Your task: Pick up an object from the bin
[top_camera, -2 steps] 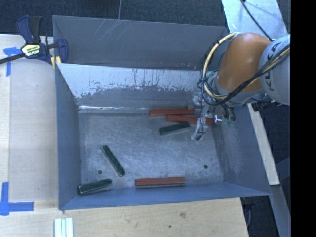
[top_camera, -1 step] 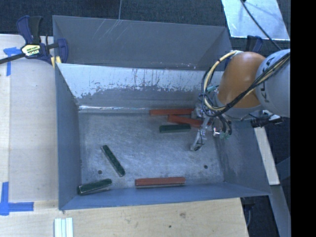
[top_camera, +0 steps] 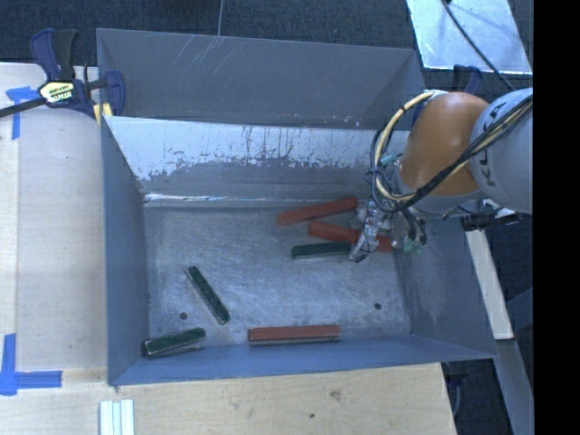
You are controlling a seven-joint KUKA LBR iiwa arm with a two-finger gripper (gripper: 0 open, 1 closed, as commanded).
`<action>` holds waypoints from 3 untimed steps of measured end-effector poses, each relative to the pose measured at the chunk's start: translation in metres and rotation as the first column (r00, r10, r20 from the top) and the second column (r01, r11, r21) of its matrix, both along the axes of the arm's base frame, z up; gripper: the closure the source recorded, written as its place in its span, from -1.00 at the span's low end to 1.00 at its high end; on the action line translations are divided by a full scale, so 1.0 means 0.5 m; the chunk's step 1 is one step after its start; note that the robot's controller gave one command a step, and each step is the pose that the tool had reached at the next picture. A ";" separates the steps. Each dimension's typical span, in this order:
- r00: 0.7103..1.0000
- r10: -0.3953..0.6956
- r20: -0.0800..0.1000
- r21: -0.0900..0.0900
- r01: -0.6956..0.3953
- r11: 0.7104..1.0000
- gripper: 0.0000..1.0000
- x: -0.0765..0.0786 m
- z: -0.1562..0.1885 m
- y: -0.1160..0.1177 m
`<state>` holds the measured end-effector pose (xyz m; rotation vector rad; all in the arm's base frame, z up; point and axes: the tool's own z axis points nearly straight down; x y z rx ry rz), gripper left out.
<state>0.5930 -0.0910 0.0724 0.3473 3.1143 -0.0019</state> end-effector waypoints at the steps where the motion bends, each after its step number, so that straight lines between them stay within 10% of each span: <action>1: 0.999 0.038 0.002 0.001 -0.038 0.999 1.00 -0.092 0.001 0.121; 2: 0.999 0.036 0.001 0.002 -0.036 0.999 1.00 -0.091 0.000 0.119; 3: 0.999 0.036 -0.004 0.002 -0.036 0.999 -1.00 -0.095 -0.004 0.118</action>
Offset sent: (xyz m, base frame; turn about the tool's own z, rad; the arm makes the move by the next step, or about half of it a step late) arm -0.0482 0.0591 -0.0024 -0.0338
